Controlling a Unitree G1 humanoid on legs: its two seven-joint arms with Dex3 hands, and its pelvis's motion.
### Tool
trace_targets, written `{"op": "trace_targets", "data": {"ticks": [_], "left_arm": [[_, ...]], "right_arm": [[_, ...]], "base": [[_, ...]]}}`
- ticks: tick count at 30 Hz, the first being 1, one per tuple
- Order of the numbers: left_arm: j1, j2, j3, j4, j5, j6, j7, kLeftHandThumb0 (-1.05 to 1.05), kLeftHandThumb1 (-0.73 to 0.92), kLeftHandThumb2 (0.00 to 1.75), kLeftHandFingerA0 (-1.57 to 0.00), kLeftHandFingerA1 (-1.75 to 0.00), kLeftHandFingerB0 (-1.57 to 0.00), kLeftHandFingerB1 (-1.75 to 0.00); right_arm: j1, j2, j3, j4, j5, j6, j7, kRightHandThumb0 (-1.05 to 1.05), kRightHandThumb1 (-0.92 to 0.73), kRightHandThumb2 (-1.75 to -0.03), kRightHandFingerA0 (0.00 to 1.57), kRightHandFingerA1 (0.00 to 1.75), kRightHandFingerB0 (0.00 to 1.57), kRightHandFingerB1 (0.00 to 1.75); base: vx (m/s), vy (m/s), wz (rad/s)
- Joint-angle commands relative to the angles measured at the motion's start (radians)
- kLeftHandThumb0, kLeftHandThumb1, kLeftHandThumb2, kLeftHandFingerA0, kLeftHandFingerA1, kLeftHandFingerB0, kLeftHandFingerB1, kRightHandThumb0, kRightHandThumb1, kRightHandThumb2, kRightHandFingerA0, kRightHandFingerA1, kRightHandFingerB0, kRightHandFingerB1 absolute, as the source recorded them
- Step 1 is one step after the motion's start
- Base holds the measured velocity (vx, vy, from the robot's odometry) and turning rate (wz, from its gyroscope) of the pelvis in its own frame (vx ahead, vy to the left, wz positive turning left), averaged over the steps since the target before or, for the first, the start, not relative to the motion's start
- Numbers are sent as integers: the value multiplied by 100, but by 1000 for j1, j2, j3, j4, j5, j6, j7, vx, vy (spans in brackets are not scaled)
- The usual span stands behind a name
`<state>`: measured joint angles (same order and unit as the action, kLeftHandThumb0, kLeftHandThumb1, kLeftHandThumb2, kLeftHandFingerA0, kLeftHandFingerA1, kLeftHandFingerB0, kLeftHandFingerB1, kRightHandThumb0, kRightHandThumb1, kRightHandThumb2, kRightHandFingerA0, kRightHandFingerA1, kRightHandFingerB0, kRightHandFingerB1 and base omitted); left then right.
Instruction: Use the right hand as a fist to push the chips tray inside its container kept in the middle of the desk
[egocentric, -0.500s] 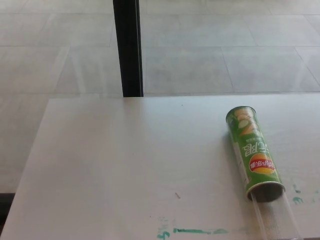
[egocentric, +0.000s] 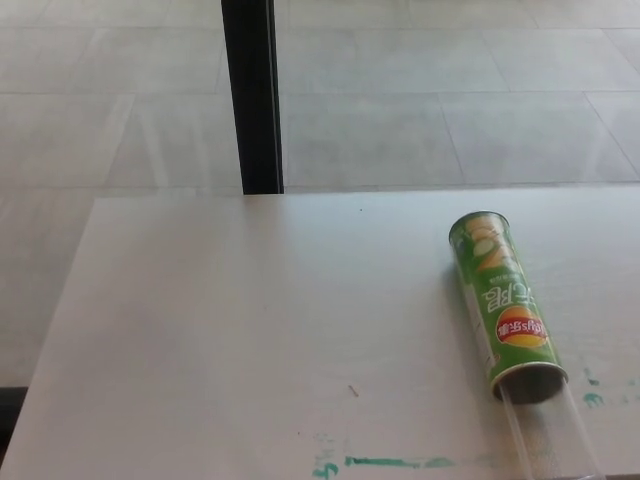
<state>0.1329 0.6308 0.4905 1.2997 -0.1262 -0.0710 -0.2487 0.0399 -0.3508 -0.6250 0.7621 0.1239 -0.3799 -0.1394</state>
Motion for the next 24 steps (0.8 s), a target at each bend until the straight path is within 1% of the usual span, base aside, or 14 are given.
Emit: {"op": "trace_targets", "data": {"ticks": [1,3,4,6,7,10,13,14,15,17,20,21,23,24], "left_arm": [[3,22,12,6,-27,-15,-19,-69,82,64,-52,-55,-43,-43],[2,22,5,6,-20,-16,-12,-69,83,64,-52,-53,-43,-42],[2,22,4,5,-18,-16,-10,-69,82,64,-52,-53,-44,-43],[2,22,2,6,-17,-16,-12,-69,83,64,-50,-52,-42,-42],[2,22,3,7,-18,-16,-15,-69,82,64,-50,-51,-42,-42],[-1,18,14,12,-29,-5,-11,-69,82,64,-52,-55,-44,-43],[3,16,23,9,-40,-7,-16,-69,81,64,-54,-57,-44,-44],[3,17,23,7,-40,-9,-18,-66,64,102,-50,-65,-39,-57],[6,16,23,6,-40,-14,-25,-69,81,64,-53,-58,-41,-44],[7,19,8,4,-24,-19,-15,-69,83,64,-53,-56,-45,-44],[2,17,9,9,-24,-15,-7,-67,83,64,-53,-52,-43,-43],[4,17,19,8,-35,-12,-18,-68,82,65,-53,-54,-41,-42],[5,17,19,7,-36,-16,-22,-67,82,64,-52,-54,-41,-43],[7,23,17,9,-32,-14,-16,-67,83,64,-53,-54,-42,-43]], "right_arm": [[21,32,-51,-270,92,3,-45,-57,-76,-63,71,60,49,39],[32,53,-54,-401,91,8,-57,-52,-77,-63,71,57,47,41],[50,68,-42,-501,102,4,-38,-54,-78,-64,66,58,42,42],[58,89,-28,-591,133,18,-13,-56,-79,-63,67,57,44,42],[74,104,-15,-665,135,50,-16,-55,-79,-63,69,55,44,42],[89,132,18,-794,130,84,-18,-57,-79,-63,73,54,49,42],[126,153,63,-929,145,128,1,-61,-78,-63,71,55,47,42],[144,163,82,-980,143,141,7,-61,-63,-97,65,67,42,56],[163,166,98,-1014,150,144,22,-60,-80,-64,71,56,45,43],[228,184,158,-1128,166,156,54,-60,-82,-64,70,57,47,41],[290,180,201,-1211,173,164,90,-61,-84,-65,69,57,47,41],[332,170,238,-1254,200,139,136,-60,-85,-65,66,62,45,42],[362,160,250,-1272,171,125,156,-62,-86,-66,67,60,44,41],[406,145,280,-1281,155,69,207,-57,-87,-67,66,60,43,41]], "base": [[0,0,0],[0,0,0],[0,0,0],[0,0,0],[0,0,0],[0,0,0],[0,0,0],[0,0,0],[0,0,0],[0,0,0],[0,0,0],[0,0,0],[0,0,0],[0,0,0]]}}
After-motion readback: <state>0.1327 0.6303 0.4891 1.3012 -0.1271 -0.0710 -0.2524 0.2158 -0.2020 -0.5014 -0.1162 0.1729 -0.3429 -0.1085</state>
